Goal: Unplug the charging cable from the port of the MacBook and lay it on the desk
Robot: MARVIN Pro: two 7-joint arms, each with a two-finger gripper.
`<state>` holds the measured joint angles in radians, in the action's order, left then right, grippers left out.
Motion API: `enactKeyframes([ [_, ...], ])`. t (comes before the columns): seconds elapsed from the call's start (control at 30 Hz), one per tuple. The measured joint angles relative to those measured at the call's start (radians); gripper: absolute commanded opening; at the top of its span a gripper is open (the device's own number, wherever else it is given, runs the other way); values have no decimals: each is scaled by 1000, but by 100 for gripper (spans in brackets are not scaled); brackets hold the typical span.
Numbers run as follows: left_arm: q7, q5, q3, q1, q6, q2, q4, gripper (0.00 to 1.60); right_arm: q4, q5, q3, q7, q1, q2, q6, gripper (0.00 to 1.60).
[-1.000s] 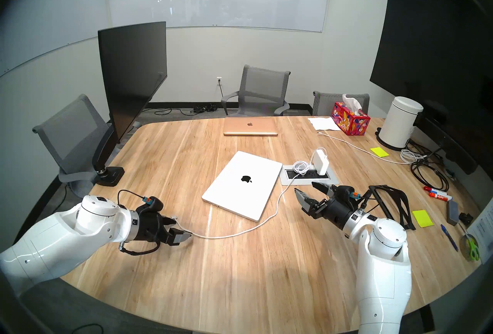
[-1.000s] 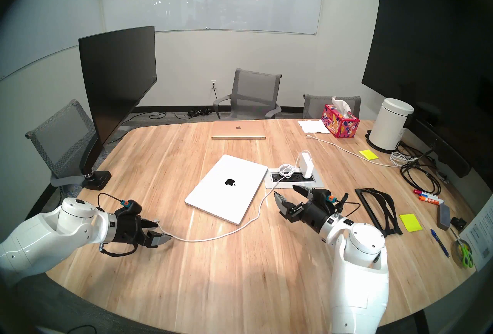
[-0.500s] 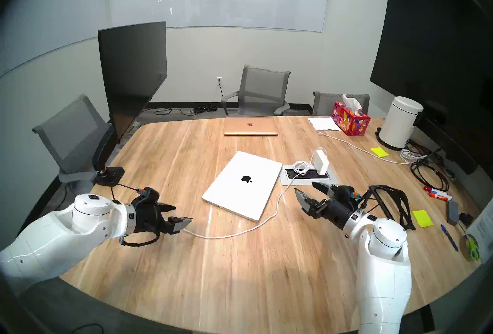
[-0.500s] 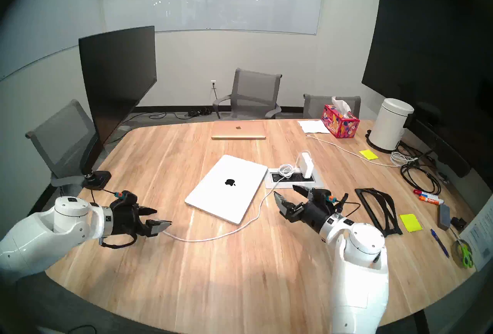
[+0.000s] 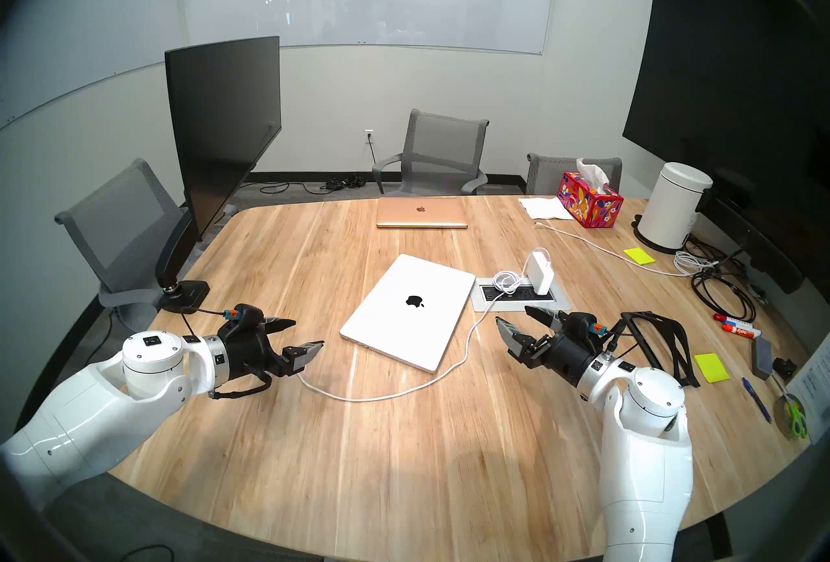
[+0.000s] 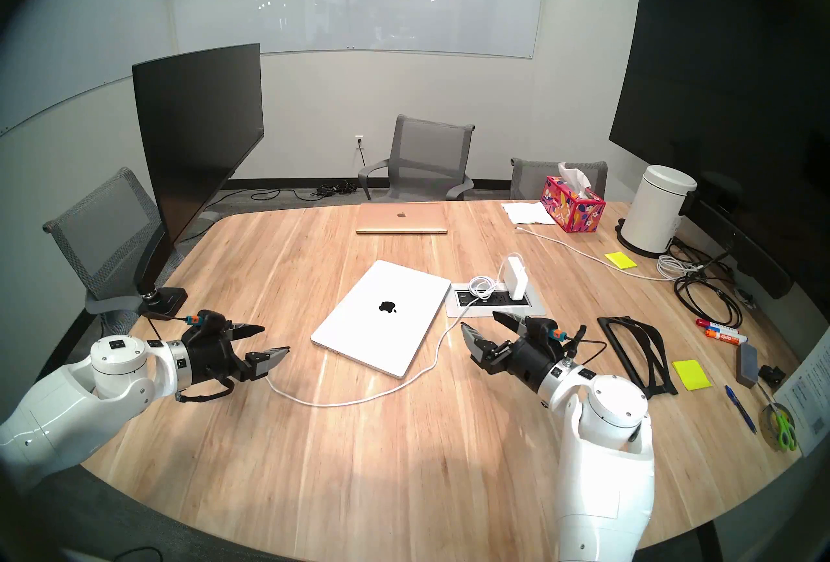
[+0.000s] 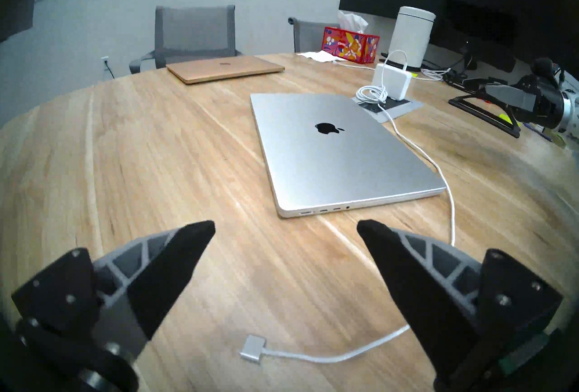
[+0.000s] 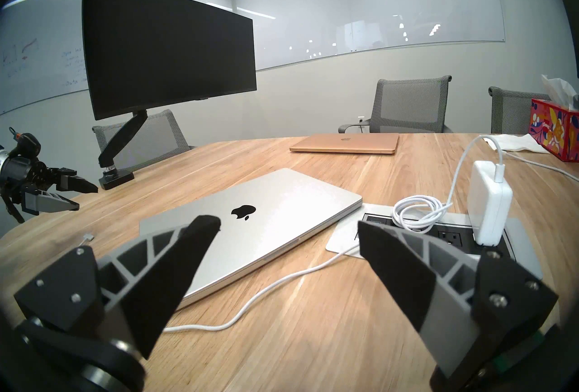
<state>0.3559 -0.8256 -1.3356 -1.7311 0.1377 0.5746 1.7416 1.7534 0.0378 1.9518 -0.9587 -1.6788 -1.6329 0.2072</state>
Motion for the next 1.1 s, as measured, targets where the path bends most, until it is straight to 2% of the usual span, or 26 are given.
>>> enactKeyframes([
  [0.4, 62, 97, -33, 18, -186, 120, -85, 160, 0, 0, 0, 0, 0, 0, 0, 160],
  [0.67, 102, 113, -53, 19, -308, 171, -129, 160, 0, 0, 0, 0, 0, 0, 0, 160],
  [1.1, 152, 38, -70, 19, -331, 197, -135, 160, 0, 0, 0, 0, 0, 0, 0, 160],
])
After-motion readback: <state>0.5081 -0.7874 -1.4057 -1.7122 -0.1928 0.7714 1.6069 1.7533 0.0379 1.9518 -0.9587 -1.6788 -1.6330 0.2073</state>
